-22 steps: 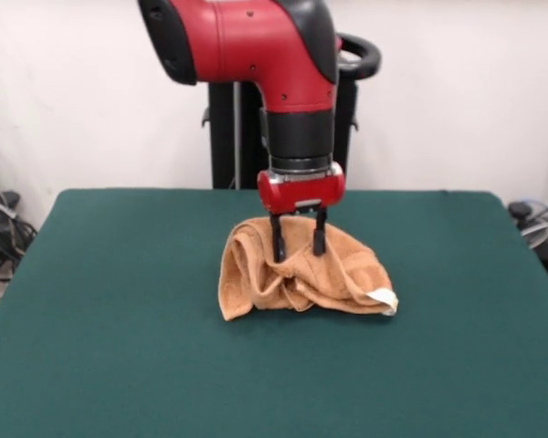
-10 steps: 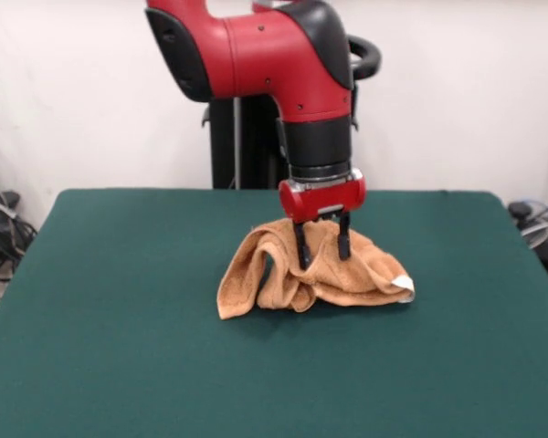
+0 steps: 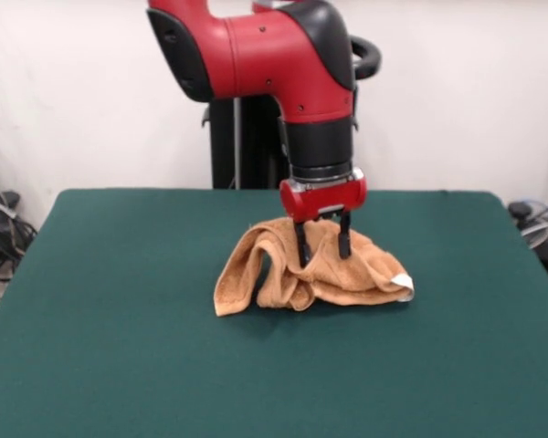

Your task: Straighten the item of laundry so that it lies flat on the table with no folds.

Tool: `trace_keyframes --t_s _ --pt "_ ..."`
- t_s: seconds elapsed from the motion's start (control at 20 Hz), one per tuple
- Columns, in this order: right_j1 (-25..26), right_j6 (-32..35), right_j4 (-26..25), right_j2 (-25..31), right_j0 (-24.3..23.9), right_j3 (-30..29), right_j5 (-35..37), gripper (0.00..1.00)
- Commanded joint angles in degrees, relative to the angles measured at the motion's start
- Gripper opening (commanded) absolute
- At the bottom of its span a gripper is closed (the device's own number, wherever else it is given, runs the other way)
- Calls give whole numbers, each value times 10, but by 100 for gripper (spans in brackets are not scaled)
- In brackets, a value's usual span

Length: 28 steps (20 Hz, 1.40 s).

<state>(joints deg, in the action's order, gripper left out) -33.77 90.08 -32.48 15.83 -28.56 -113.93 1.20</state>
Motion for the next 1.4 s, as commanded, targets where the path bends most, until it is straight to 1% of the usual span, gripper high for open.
trace_keyframes --t_s 0.05,0.6,1.2,1.4 --pt "21 63 35 25 22 1 86 100" --pt "44 69 61 13 19 -1 110 100" --pt "39 58 80 0 28 2 158 100" --pt "23 58 81 0 26 -11 162 100"
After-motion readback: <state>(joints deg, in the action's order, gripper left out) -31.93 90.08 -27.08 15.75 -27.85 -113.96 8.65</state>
